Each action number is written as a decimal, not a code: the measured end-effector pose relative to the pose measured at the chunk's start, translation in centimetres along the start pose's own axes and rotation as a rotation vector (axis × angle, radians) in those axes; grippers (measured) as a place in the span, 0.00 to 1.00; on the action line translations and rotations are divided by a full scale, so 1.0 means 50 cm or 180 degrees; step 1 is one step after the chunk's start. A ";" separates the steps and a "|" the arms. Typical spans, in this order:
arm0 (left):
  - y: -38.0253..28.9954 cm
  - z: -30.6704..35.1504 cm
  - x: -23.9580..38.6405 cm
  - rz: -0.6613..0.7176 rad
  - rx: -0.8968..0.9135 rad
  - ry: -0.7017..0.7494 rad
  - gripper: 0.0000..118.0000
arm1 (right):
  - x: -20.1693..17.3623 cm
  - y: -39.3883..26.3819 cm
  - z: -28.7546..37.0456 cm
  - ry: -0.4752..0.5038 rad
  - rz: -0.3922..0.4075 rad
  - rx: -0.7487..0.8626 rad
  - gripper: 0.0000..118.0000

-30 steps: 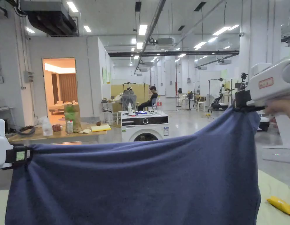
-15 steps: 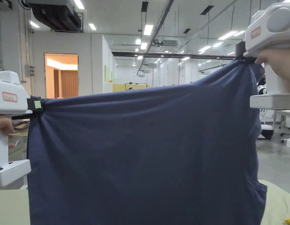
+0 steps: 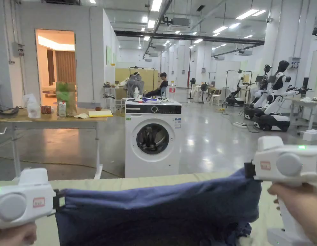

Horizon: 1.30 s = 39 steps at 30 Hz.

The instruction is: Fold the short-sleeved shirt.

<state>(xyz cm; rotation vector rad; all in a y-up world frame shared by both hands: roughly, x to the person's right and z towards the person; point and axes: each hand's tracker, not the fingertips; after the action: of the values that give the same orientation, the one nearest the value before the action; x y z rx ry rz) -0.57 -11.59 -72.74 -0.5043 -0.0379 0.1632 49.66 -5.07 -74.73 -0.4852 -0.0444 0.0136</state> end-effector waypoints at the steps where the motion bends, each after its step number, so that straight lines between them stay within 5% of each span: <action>1: -0.068 0.003 -0.005 0.0054 -0.0149 -0.0048 0.00 | 0.007 -0.085 -0.008 0.0044 -0.0021 -0.0228 0.00; 6: -0.323 0.112 -0.056 -0.0039 -0.0662 -0.0170 0.00 | 0.064 -0.416 0.062 0.0144 -0.0053 -0.1077 0.00; 13: -0.509 0.388 -0.097 -0.0364 -0.0749 -0.0338 0.00 | 0.164 -0.631 0.360 0.0530 0.0031 -0.1245 0.00; 25: -0.638 0.622 -0.104 -0.0829 -0.0879 -0.0349 0.00 | 0.282 -0.727 0.568 0.0548 -0.0255 -0.1370 0.00; 31: -0.657 0.637 -0.119 -0.1029 -0.1025 -0.0360 0.02 | 0.258 -0.742 0.572 0.0566 0.0072 -0.1473 0.00; 33: -0.671 0.638 -0.136 -0.0910 -0.1076 -0.0374 0.16 | 0.251 -0.754 0.563 0.0570 0.0085 -0.1468 0.01; 35: -0.680 0.652 -0.152 -0.0803 -0.1054 -0.0319 0.55 | 0.243 -0.750 0.578 0.0568 0.0048 -0.1317 0.20; 36: -0.675 0.667 -0.157 -0.0730 -0.1014 -0.0329 0.65 | 0.243 -0.745 0.585 0.0570 0.0017 -0.1267 0.40; 37: -0.665 0.688 -0.160 -0.0597 -0.0908 -0.0349 0.67 | 0.236 -0.736 0.598 0.0553 -0.0013 -0.1234 0.74; 38: -0.653 0.706 -0.159 -0.0484 -0.0806 -0.0339 0.67 | 0.228 -0.725 0.613 0.0559 -0.0038 -0.1202 0.94; 39: -0.635 0.726 -0.155 -0.0398 -0.0711 -0.0315 0.67 | 0.219 -0.712 0.630 0.0610 -0.0096 -0.1065 1.00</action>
<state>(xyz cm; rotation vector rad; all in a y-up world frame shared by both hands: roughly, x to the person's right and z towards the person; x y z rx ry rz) -6.33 -22.91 -25.57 -0.7145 -0.1855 0.0613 59.24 -21.61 -29.85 -0.8181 0.1362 -0.0711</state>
